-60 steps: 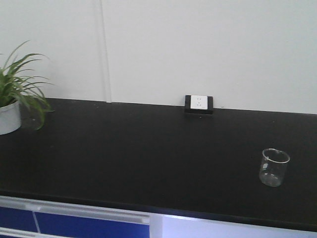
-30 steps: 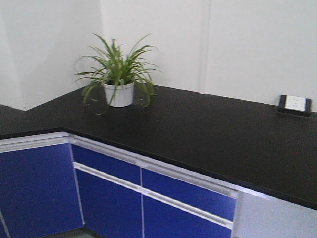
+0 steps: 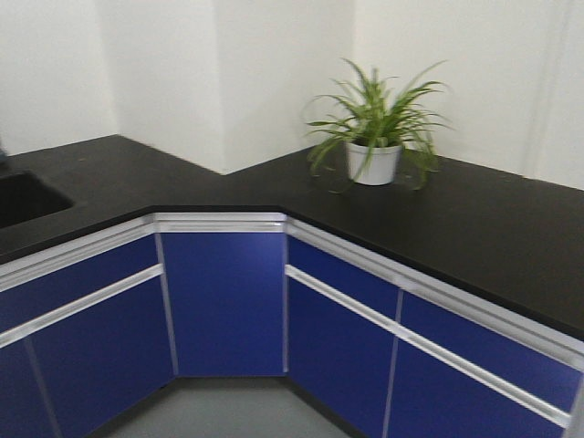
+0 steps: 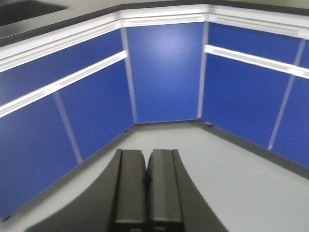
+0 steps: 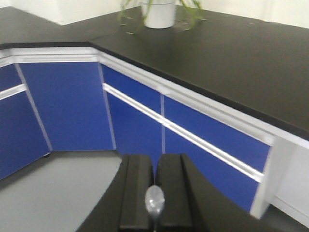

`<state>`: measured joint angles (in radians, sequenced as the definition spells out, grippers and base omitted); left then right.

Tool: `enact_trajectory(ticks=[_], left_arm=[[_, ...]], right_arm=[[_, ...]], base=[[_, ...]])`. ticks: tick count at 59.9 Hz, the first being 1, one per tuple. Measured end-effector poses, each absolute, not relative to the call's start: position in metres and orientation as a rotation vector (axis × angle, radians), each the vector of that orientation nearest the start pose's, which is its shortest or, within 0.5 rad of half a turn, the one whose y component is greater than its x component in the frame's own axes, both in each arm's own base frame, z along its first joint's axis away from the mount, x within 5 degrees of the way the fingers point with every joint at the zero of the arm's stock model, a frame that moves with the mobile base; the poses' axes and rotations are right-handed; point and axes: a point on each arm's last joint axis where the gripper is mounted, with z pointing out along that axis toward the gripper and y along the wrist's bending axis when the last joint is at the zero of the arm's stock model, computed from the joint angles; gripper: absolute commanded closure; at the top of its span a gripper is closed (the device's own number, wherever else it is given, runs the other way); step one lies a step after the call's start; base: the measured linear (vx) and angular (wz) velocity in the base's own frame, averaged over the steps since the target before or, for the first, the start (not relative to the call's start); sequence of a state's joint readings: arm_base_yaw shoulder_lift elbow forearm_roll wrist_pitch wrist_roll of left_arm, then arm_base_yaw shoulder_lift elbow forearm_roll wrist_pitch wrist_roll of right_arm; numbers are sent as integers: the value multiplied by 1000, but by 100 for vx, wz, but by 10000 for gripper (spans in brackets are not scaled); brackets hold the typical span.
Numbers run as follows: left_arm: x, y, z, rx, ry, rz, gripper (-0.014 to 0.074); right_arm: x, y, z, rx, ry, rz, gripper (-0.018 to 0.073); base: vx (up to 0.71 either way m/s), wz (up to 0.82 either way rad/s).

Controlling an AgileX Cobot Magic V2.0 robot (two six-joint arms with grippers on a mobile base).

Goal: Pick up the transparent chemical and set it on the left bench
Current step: 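Drive to the bench with white trays, holding the dropper in the right gripper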

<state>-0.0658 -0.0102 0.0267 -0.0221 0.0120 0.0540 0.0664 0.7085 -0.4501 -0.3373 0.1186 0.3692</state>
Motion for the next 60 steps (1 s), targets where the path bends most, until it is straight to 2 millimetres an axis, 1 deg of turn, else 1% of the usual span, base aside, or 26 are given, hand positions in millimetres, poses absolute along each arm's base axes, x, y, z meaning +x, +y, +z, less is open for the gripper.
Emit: enact_trajectory(ticks=[33,60], left_arm=[[57,-4,204,74,1510,-27,600],[57,-4,204,74,1510,-27,600]], right_arm=[[149,6,290,-3,1854,34,562],[149,6,290,-3,1854,34,562]], base=[[-8,55],[12,71]])
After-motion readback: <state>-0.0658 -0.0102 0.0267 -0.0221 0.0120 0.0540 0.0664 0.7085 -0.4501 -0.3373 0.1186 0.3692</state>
